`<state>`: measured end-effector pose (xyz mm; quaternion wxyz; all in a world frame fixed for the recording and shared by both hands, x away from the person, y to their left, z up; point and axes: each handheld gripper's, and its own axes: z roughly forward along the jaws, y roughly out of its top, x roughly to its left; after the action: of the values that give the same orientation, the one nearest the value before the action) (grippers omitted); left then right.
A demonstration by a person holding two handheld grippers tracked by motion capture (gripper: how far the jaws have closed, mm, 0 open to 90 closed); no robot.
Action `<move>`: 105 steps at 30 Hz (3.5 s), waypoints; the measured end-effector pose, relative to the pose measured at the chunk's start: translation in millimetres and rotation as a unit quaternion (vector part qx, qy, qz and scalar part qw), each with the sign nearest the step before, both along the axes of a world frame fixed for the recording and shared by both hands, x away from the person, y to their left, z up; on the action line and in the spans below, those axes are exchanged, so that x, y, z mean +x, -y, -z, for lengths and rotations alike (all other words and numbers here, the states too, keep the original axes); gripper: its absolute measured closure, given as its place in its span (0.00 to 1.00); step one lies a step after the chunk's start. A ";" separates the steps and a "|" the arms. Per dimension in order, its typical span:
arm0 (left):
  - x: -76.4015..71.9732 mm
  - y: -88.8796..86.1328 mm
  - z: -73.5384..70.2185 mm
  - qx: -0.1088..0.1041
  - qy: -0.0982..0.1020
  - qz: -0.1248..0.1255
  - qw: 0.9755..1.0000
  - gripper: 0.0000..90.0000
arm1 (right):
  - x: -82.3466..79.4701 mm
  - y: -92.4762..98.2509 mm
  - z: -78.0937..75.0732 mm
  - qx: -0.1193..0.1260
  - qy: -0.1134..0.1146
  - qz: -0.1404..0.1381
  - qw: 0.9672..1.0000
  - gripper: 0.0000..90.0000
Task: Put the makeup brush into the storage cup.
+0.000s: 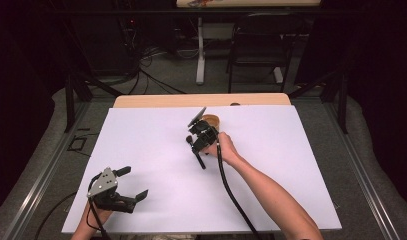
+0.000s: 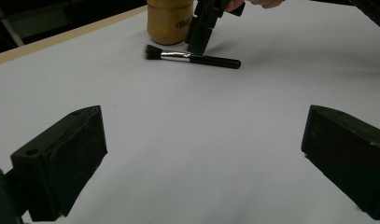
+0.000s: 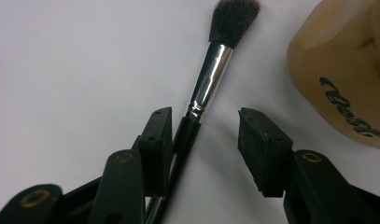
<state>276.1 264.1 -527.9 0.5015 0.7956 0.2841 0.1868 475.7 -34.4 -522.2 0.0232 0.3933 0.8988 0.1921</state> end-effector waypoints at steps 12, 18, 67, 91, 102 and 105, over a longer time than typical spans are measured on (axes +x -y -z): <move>0.0 0.1 0.0 0.000 0.000 -0.001 1.000 0.00 | -2.8 -5.0 2.7 -0.008 -0.005 0.007 1.000 0.72; -0.1 0.1 -0.1 0.000 0.000 0.000 1.000 0.00 | -4.1 -9.7 4.4 -0.019 -0.008 0.006 1.000 0.75; -0.7 -0.6 -0.4 0.001 0.003 -0.001 1.000 0.00 | -6.5 2.7 2.0 0.021 0.000 0.025 0.999 0.88; -0.3 -0.1 -0.1 0.001 -0.001 -0.001 1.000 0.00 | -27.4 38.9 -15.0 0.104 0.061 0.015 0.993 0.88; 0.1 0.2 0.1 0.003 -0.002 -0.002 1.000 0.00 | -37.5 52.5 -21.8 0.132 0.093 0.001 0.987 0.88; 0.2 0.3 0.2 0.004 -0.002 -0.002 1.000 0.00 | -41.5 55.2 -24.1 0.138 0.100 0.000 0.985 0.88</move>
<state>276.2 263.8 -528.1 0.4974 0.7973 0.2861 0.1874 434.3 -89.6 -498.1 0.0587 0.3717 0.8565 0.3532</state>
